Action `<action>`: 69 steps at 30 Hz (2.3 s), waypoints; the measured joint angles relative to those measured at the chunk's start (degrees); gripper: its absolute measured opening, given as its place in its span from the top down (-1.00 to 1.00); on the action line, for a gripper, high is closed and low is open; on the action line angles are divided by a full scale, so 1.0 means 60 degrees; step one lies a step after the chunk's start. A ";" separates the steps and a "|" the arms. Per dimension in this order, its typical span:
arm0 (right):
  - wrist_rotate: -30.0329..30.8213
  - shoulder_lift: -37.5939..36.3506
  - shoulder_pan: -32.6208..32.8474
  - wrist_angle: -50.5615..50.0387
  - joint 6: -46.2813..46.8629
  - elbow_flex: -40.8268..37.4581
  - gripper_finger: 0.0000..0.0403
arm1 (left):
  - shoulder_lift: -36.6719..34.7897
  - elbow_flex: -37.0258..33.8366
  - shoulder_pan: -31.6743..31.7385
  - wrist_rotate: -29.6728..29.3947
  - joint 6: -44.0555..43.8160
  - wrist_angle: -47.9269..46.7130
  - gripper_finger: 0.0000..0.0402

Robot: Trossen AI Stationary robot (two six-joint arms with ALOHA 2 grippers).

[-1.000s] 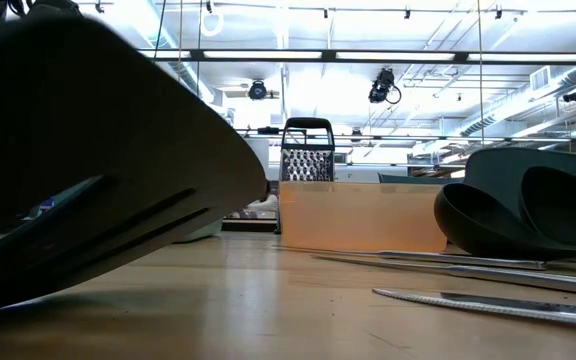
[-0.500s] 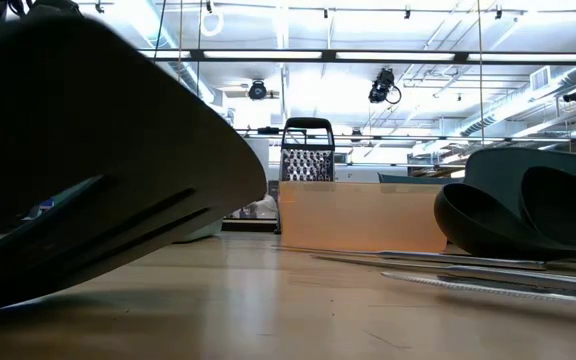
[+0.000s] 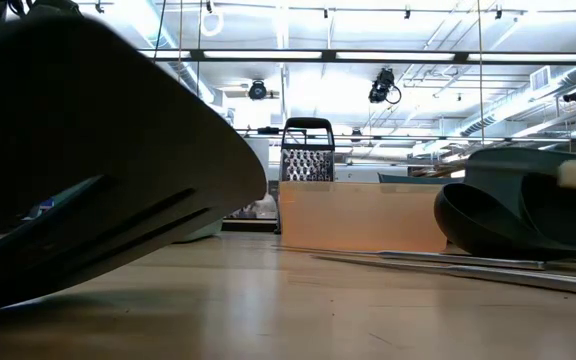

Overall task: Pick & Place Kitchen Items
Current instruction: Put the yellow knife into the orange bin

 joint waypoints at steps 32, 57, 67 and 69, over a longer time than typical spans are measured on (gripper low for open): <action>0.2073 -0.4025 -0.6872 -0.2771 -0.6560 0.0022 0.60 | 0.0000 0.0000 -0.0001 -0.0003 0.0307 0.0000 0.92; -0.0626 -0.3248 -0.8460 0.0918 -0.5496 -0.3102 0.60 | -0.0001 0.0000 0.0003 -0.0043 0.0699 0.0087 0.92; -0.1066 -0.2809 -0.8558 0.1765 -0.5578 -0.3268 0.60 | 0.0000 0.0000 -0.0001 -0.0072 0.0755 0.0080 0.92; -0.1220 -0.2519 -0.8546 0.1598 -0.5600 -0.3271 0.60 | -0.0003 0.0000 0.0000 -0.0102 0.0757 0.0082 0.92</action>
